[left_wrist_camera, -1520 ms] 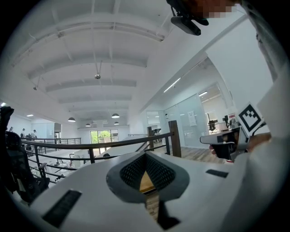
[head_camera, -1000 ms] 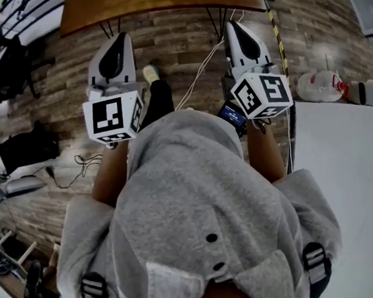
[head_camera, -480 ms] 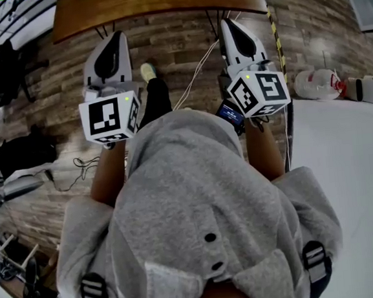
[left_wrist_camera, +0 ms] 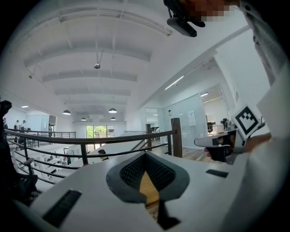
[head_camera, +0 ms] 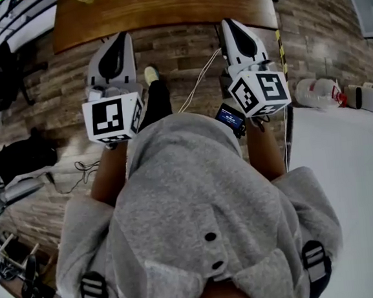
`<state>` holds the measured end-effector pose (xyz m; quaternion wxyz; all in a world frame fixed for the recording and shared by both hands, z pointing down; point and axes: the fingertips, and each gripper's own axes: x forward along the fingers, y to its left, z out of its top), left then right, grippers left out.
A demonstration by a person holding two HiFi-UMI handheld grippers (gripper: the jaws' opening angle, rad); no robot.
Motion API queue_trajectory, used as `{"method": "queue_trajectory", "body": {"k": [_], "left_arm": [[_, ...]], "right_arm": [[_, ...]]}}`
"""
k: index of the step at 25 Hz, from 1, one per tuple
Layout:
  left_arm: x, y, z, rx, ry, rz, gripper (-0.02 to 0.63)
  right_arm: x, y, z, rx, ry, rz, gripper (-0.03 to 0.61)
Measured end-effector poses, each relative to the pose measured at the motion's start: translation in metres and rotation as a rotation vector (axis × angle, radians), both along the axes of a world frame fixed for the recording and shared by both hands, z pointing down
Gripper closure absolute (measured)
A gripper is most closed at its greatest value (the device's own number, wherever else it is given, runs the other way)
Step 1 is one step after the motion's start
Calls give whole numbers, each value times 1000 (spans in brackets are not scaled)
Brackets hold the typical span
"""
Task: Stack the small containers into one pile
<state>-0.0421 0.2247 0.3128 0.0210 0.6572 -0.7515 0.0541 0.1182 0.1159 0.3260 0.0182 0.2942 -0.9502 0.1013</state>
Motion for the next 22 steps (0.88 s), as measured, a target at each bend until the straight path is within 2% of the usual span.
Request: {"method": "queue_trajectory", "body": {"k": [12, 22], "left_arm": [[-123, -78, -4, -8, 45, -2, 604], [-202, -126, -3, -17, 63, 7, 604]], "right_arm": [[-129, -75, -13, 14, 67, -36, 568], [-201, -125, -14, 9, 93, -6, 568]]}}
